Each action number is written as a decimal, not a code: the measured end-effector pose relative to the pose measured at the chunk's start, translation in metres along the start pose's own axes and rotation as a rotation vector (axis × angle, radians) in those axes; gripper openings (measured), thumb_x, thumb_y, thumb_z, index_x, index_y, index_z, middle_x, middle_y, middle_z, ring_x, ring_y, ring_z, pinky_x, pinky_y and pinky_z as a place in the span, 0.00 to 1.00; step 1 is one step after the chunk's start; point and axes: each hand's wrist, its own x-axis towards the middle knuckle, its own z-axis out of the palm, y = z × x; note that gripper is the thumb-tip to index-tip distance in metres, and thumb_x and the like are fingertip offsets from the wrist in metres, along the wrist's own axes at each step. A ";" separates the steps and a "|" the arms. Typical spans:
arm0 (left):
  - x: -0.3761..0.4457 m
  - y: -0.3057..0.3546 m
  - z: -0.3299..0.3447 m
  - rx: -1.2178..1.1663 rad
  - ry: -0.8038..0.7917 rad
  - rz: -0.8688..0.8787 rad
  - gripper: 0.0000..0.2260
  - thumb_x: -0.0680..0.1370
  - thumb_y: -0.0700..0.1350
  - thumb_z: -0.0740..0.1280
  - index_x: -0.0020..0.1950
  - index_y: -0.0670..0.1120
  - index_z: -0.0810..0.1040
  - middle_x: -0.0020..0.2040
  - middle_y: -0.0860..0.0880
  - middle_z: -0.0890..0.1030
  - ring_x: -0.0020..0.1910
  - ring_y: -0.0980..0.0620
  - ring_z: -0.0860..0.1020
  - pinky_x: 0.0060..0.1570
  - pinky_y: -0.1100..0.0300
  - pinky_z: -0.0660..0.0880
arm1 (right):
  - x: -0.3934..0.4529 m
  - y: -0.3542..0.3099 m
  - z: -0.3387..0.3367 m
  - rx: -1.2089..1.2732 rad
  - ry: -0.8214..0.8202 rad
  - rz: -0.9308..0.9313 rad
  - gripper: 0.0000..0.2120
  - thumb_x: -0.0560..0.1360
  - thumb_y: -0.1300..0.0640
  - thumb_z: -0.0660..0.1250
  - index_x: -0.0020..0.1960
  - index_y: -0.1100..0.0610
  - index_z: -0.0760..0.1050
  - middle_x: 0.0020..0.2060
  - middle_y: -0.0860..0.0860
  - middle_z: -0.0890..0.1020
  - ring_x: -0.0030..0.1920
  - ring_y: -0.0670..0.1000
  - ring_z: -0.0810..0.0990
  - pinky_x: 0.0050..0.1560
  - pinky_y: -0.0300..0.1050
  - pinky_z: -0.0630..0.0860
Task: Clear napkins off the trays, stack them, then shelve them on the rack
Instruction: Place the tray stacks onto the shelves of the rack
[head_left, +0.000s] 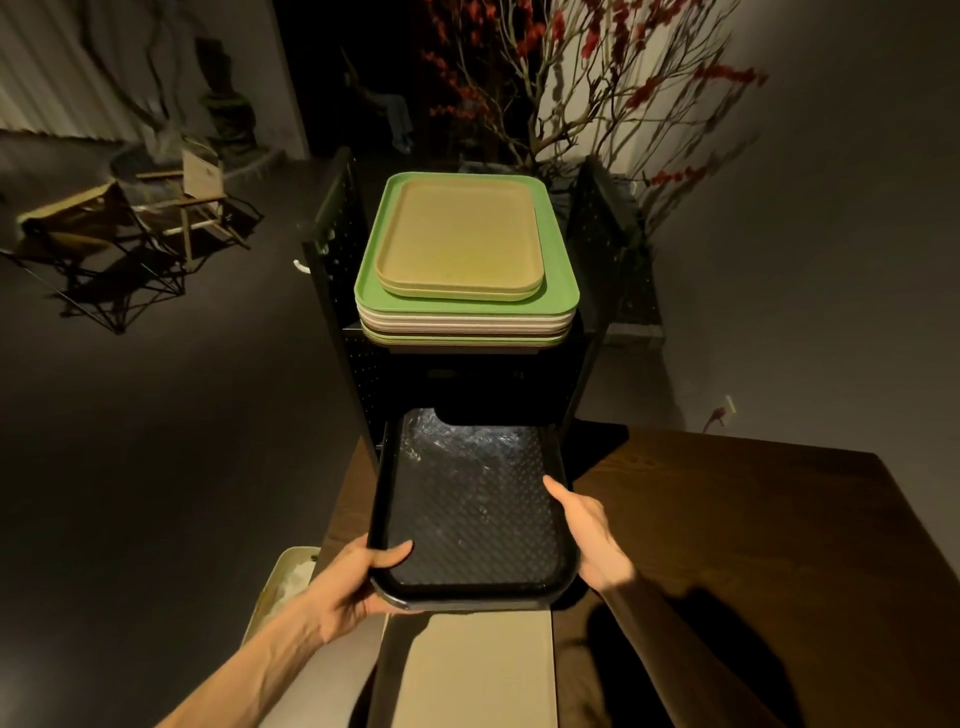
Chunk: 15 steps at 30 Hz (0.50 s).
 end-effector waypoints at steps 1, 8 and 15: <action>0.003 0.001 0.001 -0.017 0.007 0.011 0.21 0.72 0.33 0.70 0.64 0.41 0.73 0.55 0.36 0.83 0.51 0.32 0.82 0.39 0.36 0.81 | 0.001 -0.001 0.000 0.014 0.007 0.004 0.16 0.77 0.49 0.70 0.50 0.63 0.83 0.48 0.57 0.87 0.50 0.57 0.86 0.50 0.49 0.80; 0.021 0.009 0.005 -0.056 -0.013 0.050 0.21 0.75 0.36 0.68 0.67 0.40 0.72 0.59 0.34 0.81 0.52 0.34 0.83 0.42 0.39 0.82 | -0.004 0.017 -0.007 0.068 -0.089 0.224 0.35 0.62 0.54 0.83 0.65 0.60 0.74 0.56 0.64 0.82 0.53 0.65 0.83 0.46 0.59 0.82; 0.028 0.021 0.001 -0.093 0.002 0.055 0.18 0.74 0.43 0.71 0.62 0.41 0.76 0.55 0.36 0.83 0.50 0.36 0.84 0.43 0.37 0.80 | -0.011 0.020 0.004 0.028 -0.129 0.312 0.25 0.79 0.52 0.65 0.74 0.56 0.65 0.22 0.61 0.74 0.20 0.57 0.76 0.21 0.40 0.73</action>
